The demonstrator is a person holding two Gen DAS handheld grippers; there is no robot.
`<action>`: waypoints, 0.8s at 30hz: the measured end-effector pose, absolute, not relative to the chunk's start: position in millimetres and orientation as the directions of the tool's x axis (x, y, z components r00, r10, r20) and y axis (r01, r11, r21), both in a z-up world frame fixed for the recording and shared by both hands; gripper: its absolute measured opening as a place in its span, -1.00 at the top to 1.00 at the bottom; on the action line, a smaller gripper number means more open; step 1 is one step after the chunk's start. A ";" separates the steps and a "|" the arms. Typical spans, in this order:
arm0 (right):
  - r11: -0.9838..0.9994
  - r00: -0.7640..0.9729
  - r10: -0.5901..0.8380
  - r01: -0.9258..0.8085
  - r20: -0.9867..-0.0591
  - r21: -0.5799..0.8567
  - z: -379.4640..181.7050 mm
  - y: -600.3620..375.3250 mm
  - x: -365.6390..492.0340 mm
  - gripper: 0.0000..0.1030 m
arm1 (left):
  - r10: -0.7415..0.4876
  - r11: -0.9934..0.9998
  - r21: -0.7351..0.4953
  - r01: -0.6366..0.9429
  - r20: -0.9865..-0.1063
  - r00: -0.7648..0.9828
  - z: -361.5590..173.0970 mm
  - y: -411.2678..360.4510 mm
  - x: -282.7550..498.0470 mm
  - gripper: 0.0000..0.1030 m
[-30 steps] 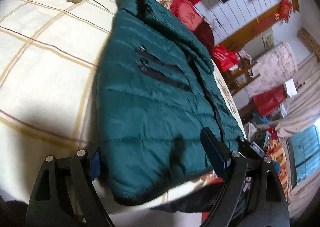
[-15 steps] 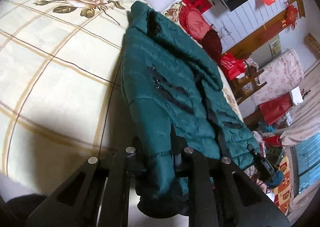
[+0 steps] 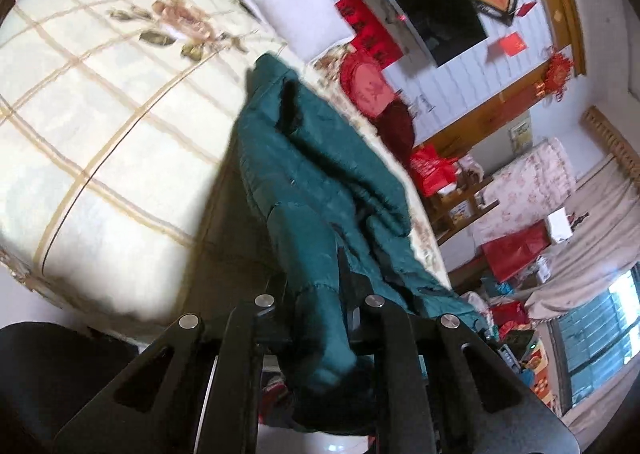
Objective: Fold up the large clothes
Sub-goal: 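Grasp the long side edge of the green jacket with both tools, then lift the held jacket edge with both tools and fold it over the body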
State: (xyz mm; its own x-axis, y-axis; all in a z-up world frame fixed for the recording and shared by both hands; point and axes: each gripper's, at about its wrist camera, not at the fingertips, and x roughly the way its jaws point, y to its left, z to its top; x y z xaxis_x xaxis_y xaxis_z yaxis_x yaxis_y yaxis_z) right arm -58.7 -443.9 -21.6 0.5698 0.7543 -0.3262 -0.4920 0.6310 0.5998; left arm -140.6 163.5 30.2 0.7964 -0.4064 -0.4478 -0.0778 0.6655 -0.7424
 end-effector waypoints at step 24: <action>0.620 0.672 0.725 -0.539 -0.152 0.571 59.9 -473.6 -98.2 0.69 | -0.344 0.723 -0.684 0.098 -0.233 0.909 94.9 154.1 -178.9 0.77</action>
